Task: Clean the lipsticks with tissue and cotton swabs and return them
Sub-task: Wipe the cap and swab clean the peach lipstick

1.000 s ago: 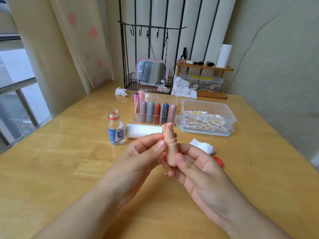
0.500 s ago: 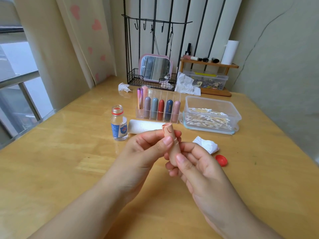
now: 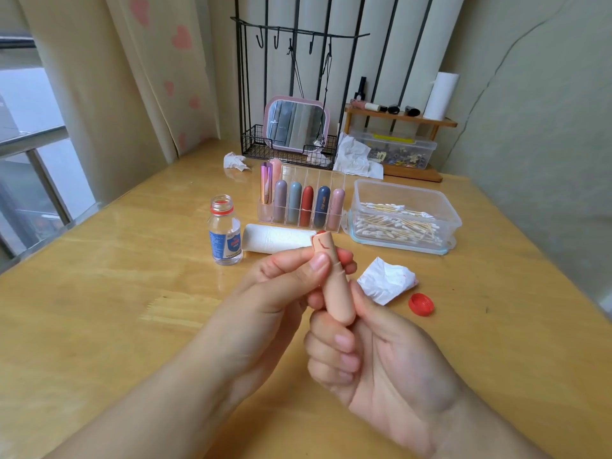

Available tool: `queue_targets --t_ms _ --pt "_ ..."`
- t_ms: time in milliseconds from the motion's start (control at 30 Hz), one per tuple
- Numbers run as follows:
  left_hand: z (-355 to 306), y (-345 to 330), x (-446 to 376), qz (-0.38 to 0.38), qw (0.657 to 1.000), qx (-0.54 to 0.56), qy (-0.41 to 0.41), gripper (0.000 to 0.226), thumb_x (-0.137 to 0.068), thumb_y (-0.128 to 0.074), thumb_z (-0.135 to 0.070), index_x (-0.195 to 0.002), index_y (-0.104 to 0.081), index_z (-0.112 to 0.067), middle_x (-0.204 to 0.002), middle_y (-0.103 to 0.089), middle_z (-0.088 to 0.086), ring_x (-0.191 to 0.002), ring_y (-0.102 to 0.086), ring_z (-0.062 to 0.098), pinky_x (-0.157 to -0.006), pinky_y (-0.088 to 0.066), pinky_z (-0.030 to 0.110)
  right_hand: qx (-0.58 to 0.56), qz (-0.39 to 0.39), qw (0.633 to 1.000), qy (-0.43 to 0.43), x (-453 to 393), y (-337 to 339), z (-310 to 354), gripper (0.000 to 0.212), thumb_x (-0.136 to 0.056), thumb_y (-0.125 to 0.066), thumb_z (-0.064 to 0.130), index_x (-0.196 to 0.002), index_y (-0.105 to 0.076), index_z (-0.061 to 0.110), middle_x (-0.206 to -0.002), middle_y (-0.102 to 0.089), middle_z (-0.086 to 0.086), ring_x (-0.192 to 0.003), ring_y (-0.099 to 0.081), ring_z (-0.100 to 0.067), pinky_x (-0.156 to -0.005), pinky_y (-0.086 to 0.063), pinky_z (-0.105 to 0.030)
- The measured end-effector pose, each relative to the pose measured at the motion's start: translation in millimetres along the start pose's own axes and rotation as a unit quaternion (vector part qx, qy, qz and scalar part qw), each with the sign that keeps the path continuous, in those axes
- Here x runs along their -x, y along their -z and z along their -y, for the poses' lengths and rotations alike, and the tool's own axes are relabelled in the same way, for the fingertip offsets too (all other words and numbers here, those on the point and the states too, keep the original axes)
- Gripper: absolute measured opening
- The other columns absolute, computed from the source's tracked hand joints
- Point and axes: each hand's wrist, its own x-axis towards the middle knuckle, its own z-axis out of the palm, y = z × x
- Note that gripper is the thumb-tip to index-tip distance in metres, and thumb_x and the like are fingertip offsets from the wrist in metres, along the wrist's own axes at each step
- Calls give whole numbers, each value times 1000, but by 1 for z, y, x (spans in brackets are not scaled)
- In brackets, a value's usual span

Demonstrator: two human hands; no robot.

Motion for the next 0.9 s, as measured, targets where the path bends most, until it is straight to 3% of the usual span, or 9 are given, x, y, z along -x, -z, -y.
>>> queue_targets --t_ms 100,200,300,400,467,533,633,800,900 --pt "0 -2 0 -26 999 -19 -2 22 -76 -63 -29 -86 -74 -12 -77 -64 9 -64 -47 24 -46 -40 29 243 -159 951 109 1 -6 -4 36 -80 -58 43 -98 -65 13 -76 -64 -5 -59 -56 -15 -55 -43 -22" --pt "1 -5 1 -25 999 -29 -10 21 -78 -64 -26 -86 -73 -9 -66 -53 12 -54 -39 21 -43 -37 25 381 -190 885 187 -1 -4 -12 27 -83 -56 42 -96 -59 19 -73 -63 4 -62 -56 -10 -60 -44 -21" --pt "-1 -7 3 -16 999 -34 -9 21 -78 -64 -26 -89 -73 -10 -70 -64 3 -48 -44 20 -46 -43 28 187 -136 966 119 0 -9 -9 19 -83 -53 34 -72 -64 22 -62 -49 1 -53 -41 -10 -52 -37 -20" --pt "0 -4 3 -21 999 -47 -9 22 -76 -61 -29 -87 -75 -16 -79 -70 4 -68 -49 26 -77 -44 39 -20 -44 999 8 1 -10 -3 31 -88 -50 38 -78 -69 15 -56 -41 1 -45 -35 -8 -46 -35 -18" --pt "0 -5 2 -18 999 -46 -12 22 -75 -62 -30 -87 -75 -16 -85 -70 13 -77 -49 29 -83 -44 45 21 -71 997 17 1 -7 -1 35 -91 -50 41 -84 -71 13 -56 -47 -3 -44 -39 -10 -45 -37 -20" --pt "1 -6 1 -15 999 -26 -12 24 -74 -64 -30 -87 -74 -13 -87 -65 26 -61 -49 24 -57 -47 36 185 -141 968 98 1 -9 -3 29 -88 -53 41 -85 -69 17 -66 -57 -6 -51 -48 -14 -50 -41 -22" --pt "1 -6 1 -14 1000 -8 -18 20 -75 -66 -24 -86 -74 -10 -73 -61 9 -54 -42 19 -44 -41 29 342 -192 905 165 0 -7 -7 23 -81 -54 39 -81 -61 17 -70 -59 3 -58 -50 -10 -57 -42 -20" --pt "0 -4 3 -14 999 -46 18 27 -72 -65 -34 -90 -74 -16 -104 -67 24 -58 -43 19 -58 -43 32 15 -80 996 25 0 -10 -3 32 -83 -53 38 -74 -69 12 -56 -41 0 -47 -35 -9 -47 -35 -19" --pt "-1 -5 2 -10 999 -37 11 27 -73 -64 -33 -91 -74 -15 -110 -60 34 -57 -42 20 -61 -43 34 52 -72 995 39 1 -9 2 31 -81 -54 39 -79 -73 15 -58 -47 -4 -47 -40 -10 -48 -38 -21"
